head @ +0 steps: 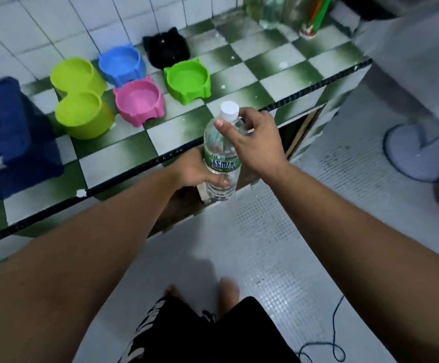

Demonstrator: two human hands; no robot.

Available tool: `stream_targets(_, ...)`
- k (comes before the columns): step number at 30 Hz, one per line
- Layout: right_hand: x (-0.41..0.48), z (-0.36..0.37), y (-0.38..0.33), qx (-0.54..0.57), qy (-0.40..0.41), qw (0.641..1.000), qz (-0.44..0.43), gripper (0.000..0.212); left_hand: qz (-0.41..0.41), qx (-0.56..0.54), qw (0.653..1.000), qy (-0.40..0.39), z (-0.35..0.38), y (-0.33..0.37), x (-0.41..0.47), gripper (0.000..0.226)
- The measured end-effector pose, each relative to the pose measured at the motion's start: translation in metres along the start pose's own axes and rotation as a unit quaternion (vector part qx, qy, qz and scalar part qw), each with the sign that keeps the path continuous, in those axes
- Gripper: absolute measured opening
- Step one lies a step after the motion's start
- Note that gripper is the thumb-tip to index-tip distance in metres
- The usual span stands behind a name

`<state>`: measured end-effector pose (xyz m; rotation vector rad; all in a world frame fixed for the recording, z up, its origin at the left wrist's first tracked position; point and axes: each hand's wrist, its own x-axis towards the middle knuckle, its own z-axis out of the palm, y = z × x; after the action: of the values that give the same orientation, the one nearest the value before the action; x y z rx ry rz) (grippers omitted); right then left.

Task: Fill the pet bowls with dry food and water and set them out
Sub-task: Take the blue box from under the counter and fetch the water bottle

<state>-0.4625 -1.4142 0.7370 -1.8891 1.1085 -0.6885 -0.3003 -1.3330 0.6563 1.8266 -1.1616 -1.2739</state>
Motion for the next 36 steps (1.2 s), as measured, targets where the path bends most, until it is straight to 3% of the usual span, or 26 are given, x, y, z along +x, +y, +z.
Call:
stream_targets(6,0.06,-0.056,-0.032,-0.01,0.051,0.998,-0.044,0.054,0.08,0.055,0.995,0.016,-0.021,0.089,0.042,0.068)
stream_targets(11,0.145,-0.082,-0.048,-0.023,0.089,0.994,-0.051,0.064,0.086,0.058,0.994,0.038,-0.051,0.143,0.108,0.062)
stream_targets(16,0.243,-0.081,-0.05,-0.013,0.146,0.987,-0.058,0.075,0.11,0.028,0.992,0.057,-0.09,0.172,0.198,0.076)
stream_targets(26,0.385,-0.078,-0.031,-0.072,0.113,0.99,-0.053,0.049,0.1,-0.004,0.991,0.088,-0.14,0.198,0.345,0.081)
stream_targets(36,0.438,-0.073,-0.004,-0.055,0.099,0.993,-0.037,0.055,0.121,0.031,0.988,0.087,-0.151,0.194,0.385,0.078)
